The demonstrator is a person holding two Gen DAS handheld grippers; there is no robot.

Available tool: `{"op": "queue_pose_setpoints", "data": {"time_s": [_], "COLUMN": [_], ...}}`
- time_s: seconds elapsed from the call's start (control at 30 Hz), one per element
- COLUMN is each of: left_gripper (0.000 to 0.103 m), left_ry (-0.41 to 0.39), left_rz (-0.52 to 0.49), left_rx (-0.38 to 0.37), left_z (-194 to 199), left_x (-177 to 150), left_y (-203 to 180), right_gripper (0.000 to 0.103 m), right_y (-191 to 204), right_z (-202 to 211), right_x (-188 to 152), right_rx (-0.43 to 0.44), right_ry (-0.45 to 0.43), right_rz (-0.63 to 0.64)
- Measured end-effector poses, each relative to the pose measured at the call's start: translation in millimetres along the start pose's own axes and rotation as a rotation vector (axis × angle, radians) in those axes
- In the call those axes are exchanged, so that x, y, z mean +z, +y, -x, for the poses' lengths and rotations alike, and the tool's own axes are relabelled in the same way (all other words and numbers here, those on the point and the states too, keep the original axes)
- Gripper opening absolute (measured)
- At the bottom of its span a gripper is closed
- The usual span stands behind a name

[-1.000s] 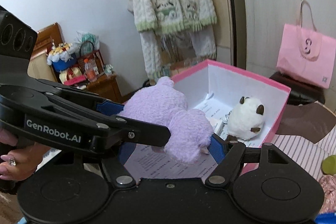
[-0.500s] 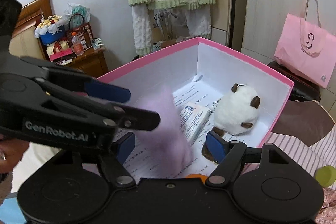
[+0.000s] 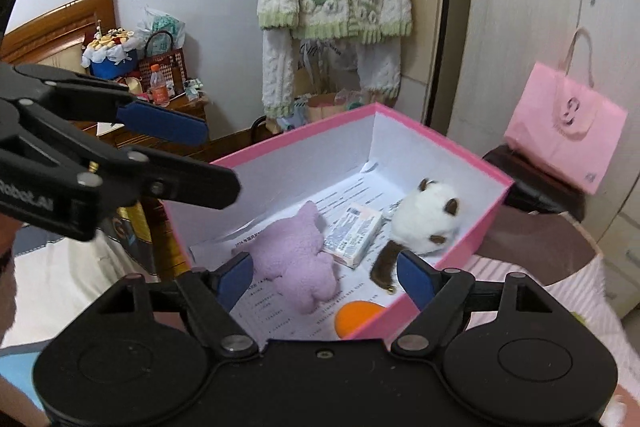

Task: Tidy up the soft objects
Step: 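Lower the bunny into the shoebox and open the left tool, then move the left tool to the blue wipes packet on the bed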

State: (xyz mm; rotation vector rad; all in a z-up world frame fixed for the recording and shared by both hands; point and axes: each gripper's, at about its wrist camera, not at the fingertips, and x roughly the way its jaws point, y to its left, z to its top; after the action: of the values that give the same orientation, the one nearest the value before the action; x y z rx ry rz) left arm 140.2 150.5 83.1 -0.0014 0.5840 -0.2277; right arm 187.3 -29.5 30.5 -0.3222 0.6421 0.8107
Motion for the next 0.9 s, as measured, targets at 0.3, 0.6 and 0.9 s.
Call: {"op": "queue_pose_setpoints", "data": {"time_s": [0.3, 0.6, 0.9], "left_gripper": [0.066, 0.066, 0.066], "left_ry": [-0.012, 0.033, 0.073], "left_rz": [-0.084, -0.137, -0.240], "left_rx": [-0.084, -0.190, -0.279], "left_z": [42, 56, 31], "left_x": [-13, -19, -36], "left_y": [-40, -85, -136], "right_gripper": [0.084, 0.085, 0.085], "right_y": [11, 14, 3], "right_z": [71, 135, 159], "right_x": [-19, -64, -119], "right_rx": [-0.056, -0.117, -0.240], "right_ry": [-0.046, -0.102, -0.090], "right_rz": [0.020, 0.038, 0.010]}}
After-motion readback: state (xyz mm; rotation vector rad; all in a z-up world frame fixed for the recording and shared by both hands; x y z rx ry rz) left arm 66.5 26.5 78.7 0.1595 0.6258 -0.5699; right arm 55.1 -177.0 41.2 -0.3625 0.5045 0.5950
